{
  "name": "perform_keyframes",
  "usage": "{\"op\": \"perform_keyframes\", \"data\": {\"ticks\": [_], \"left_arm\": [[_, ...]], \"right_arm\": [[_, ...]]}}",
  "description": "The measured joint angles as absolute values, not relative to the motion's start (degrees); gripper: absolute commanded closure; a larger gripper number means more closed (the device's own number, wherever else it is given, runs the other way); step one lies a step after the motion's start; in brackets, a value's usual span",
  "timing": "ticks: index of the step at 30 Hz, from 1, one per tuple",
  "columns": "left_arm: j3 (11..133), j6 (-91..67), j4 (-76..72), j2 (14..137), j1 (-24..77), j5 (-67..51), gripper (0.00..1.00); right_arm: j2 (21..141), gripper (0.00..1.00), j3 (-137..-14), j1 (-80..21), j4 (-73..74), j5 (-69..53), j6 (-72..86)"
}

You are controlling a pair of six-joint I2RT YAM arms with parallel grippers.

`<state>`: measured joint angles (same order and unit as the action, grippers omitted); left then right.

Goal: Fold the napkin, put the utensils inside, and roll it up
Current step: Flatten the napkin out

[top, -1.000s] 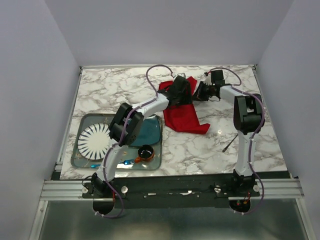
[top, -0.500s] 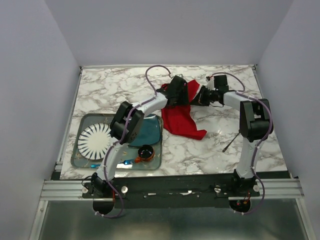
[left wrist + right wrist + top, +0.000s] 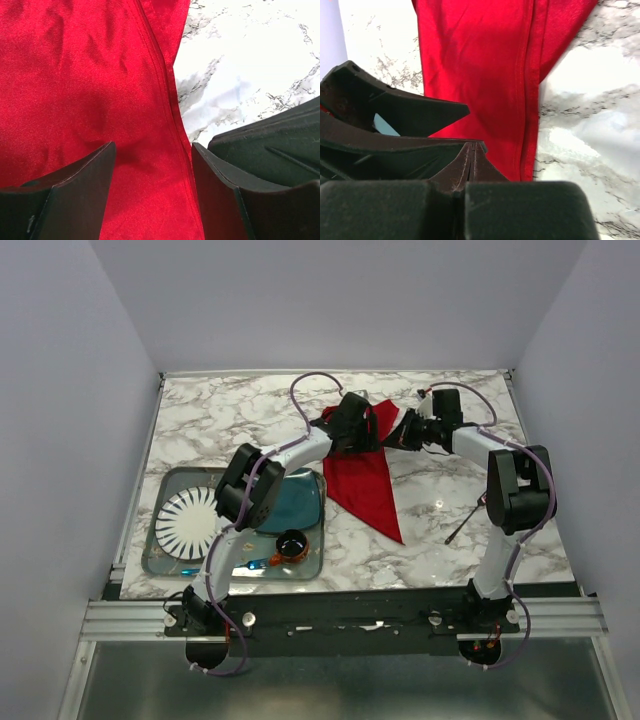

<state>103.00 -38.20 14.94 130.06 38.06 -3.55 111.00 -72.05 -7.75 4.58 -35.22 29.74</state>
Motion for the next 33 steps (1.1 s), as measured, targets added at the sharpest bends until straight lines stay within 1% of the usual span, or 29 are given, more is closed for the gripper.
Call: {"op": "perform_keyframes", "data": {"ticks": [1,2,3,5,8,13,17,20,22,24,28,29,33], "left_arm": [[102.8,-38.2,14.7,130.0,38.1,-3.6,0.30],[102.0,-38.2,14.1,129.7,38.1,-3.5,0.30],[101.1,-38.1,13.8,129.1,38.1,-3.5,0.30],[99.7,-37.8,13.6,128.0,38.0,-3.5,0.30],[98.5,-37.6,13.4,126.1,38.0,-3.4,0.30],[97.3,-37.5,12.4,122.4,38.0,-3.5,0.31],[97.1,-37.6,11.2,121.5,37.9,-3.6,0.32],[96.0,-37.9,10.3,121.4,37.8,-3.7,0.32],[95.0,-38.1,10.0,121.4,37.6,-3.7,0.33],[94.2,-38.3,10.0,121.4,37.6,-3.7,0.33],[93.9,-39.0,9.7,121.4,37.4,-4.2,0.33],[93.9,-39.1,9.5,121.4,37.1,-4.3,0.33],[93.0,-39.9,8.8,121.0,36.8,-4.8,0.32]], "right_arm": [[111.0,0.88,-72.1,-7.7,4.6,-35.0,29.6],[111.2,0.81,-72.2,-7.7,4.7,-34.7,29.2],[111.7,0.78,-72.9,-7.7,5.2,-34.4,28.8],[114.6,0.72,-75.9,-7.6,5.8,-34.0,27.5],[119.9,0.66,-79.9,-7.4,6.5,-33.9,26.2],[123.5,0.64,-81.5,-6.7,8.1,-33.8,25.5],[123.7,0.58,-83.2,-6.1,9.4,-33.5,25.5],[124.0,0.55,-84.0,-6.0,10.3,-33.0,25.5],[124.4,0.55,-84.4,-5.9,10.5,-32.9,25.8],[124.6,0.58,-85.1,-5.9,10.9,-32.7,26.0],[126.9,0.60,-89.1,-5.9,13.4,-32.9,26.1],[127.5,0.62,-89.8,-5.9,13.7,-33.3,26.1],[127.9,0.64,-90.0,-5.9,14.8,-35.2,26.5]]}}
